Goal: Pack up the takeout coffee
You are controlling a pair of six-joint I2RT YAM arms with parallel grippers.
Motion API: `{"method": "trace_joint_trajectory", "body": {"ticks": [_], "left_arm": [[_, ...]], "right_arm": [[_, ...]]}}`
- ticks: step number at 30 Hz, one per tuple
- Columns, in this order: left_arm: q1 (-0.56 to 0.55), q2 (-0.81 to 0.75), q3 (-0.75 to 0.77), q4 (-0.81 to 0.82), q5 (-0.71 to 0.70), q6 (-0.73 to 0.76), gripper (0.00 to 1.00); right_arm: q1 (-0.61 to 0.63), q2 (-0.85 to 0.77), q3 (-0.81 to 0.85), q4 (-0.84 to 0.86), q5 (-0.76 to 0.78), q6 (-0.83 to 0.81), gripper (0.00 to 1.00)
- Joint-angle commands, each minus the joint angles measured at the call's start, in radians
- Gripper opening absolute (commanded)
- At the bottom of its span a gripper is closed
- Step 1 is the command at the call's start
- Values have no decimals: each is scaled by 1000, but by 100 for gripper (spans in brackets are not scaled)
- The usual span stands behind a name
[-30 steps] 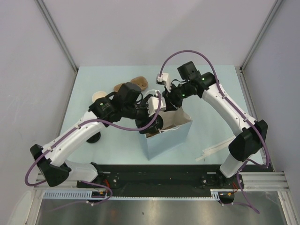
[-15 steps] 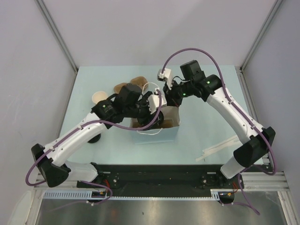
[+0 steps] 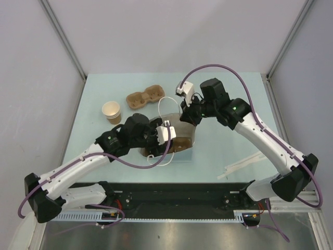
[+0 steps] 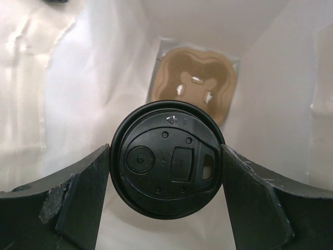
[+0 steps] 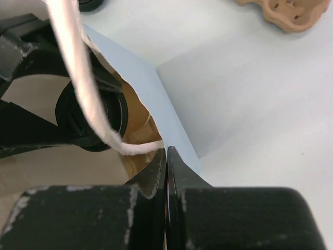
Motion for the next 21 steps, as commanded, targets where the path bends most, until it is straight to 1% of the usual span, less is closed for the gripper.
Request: {"method": "trace_joint_trajectory", "body": {"ticks": [1,5,9,14,21], "left_arm": [[-12,-60,-67,127,-55,72,0],[-13,-74,-99,203,-74,83,0],[-19,-78,-167,295,-98,109,0],[-22,-101,-265,397,-112,125,0],[-61,-192,-389,463,-135,153,0]], "right_arm": [[33,-81,-16,158,188,26,0],[65,-113,-46,215,286,-24,0],[105,-142,-103,267,380,-64,0],[168,-194,-207,329,403,-83,0],[286,-270,-341,347,455,-60,0]]}}
